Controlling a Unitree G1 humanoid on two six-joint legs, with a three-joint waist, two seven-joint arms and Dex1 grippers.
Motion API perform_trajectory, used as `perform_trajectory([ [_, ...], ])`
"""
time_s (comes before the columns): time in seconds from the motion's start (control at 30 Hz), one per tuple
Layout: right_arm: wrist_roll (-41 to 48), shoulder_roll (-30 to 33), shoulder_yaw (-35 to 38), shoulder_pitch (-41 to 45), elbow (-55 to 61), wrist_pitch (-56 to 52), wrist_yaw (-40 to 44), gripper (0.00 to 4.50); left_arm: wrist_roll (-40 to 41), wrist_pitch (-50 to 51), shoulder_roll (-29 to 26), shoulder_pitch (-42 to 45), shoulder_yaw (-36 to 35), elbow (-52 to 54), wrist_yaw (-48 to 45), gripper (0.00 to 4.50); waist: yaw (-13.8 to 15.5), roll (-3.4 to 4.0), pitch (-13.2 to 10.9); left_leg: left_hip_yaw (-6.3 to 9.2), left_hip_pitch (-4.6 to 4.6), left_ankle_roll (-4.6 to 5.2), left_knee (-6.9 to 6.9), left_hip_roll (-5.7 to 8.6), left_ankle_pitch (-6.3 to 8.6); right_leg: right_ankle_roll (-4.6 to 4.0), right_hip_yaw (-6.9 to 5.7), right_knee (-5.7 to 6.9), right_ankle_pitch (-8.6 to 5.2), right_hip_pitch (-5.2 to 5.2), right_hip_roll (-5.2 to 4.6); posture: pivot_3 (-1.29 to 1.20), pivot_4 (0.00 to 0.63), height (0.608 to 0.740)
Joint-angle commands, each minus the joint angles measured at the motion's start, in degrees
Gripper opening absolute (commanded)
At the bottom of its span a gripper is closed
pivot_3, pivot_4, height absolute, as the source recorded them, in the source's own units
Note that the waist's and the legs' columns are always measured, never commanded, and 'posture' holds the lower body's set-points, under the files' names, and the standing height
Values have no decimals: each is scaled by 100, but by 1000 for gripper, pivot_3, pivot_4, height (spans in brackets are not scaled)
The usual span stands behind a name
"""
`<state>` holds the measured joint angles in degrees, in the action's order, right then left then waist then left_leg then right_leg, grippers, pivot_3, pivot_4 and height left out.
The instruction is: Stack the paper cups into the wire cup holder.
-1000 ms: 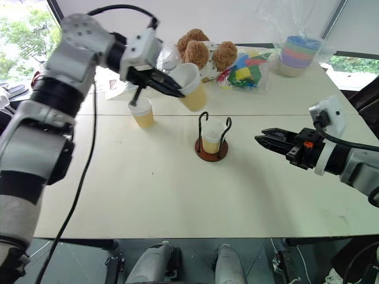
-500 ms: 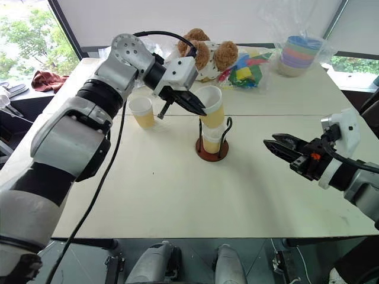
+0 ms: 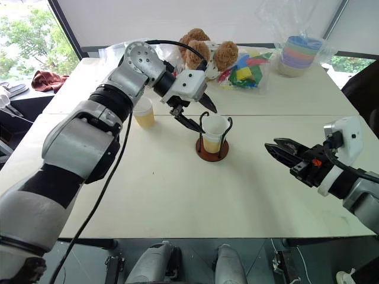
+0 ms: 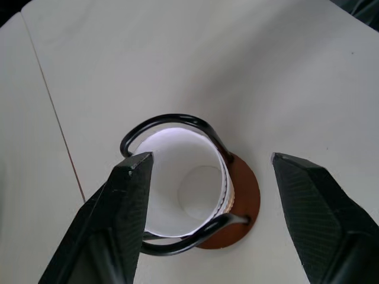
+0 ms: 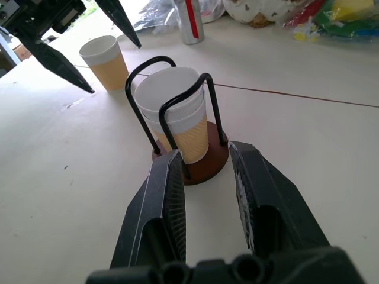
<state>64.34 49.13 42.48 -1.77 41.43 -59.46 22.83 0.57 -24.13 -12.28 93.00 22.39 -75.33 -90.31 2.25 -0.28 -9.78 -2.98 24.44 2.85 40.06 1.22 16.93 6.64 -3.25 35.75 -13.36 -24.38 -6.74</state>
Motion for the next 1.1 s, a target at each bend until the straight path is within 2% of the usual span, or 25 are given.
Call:
perform_trajectory([
  [0.03, 179, 177, 125, 125, 42, 217, -20, 1322, -55, -9, -261, 421, -526, 58, 581, 2962, -4, -1, 0, 0, 0, 0, 0, 0, 0, 0, 0, 1, 0, 0, 0, 0, 150, 740],
  [0.1, 333, 278, 15, 261, 32, 262, -19, 1322, -132, 15, -466, 481, -675, 71, 820, 2962, -25, -2, -1, 1, 0, 0, 0, 0, 0, 0, 0, 1, 0, -1, 0, 0, 150, 740],
  [0.27, 1253, 494, -904, 1209, 273, 473, -211, 1322, -1096, -168, -1701, 44, -409, 61, 2060, 2962, -176, 5, 0, -1, -13, 0, -8, -7, 0, 0, 0, 14, 0, -4, 4, 0, 150, 740],
  [0.4, 1262, 376, -1876, 1907, 193, 595, -396, 1322, -1019, 204, -2165, -331, -723, 34, 2067, 2962, -146, 0, -3, 0, -15, -5, -5, -9, -3, 0, -1, 28, 0, -5, 5, 0, 150, 740],
  [0.53, 1141, 141, -2560, 2379, -78, 722, -359, 1322, -957, 391, -2349, -795, -904, 73, 1968, 2962, -103, -19, -3, 4, 2, -4, 4, 1, -2, 1, -5, 29, 0, -1, -2, 0, 150, 740],
  [0.63, 999, 68, -2808, 2360, -113, 737, -302, 1322, -1102, 501, -2419, -1015, -916, 51, 2129, 2962, -64, -32, -4, 0, 2, -1, 5, 7, 0, 1, -5, 25, 0, 3, -7, 0, 150, 740],
  [0.83, 1025, 79, -2759, 2145, -56, 805, -407, 1322, -1131, 724, -2428, -1200, -1026, 18, 2151, 2962, -42, -35, -5, -4, 3, 0, 2, 6, 0, 1, -8, 22, 0, 0, -6, 0, 150, 740],
  [1.1, 1125, 90, -2624, 1926, 17, 915, -700, 1322, -1684, 637, -2307, -1290, -755, -51, 2515, 2962, -38, -35, -5, -10, -4, 4, 4, 4, 2, 2, -7, 28, 1, 1, -6, 0, 150, 740],
])
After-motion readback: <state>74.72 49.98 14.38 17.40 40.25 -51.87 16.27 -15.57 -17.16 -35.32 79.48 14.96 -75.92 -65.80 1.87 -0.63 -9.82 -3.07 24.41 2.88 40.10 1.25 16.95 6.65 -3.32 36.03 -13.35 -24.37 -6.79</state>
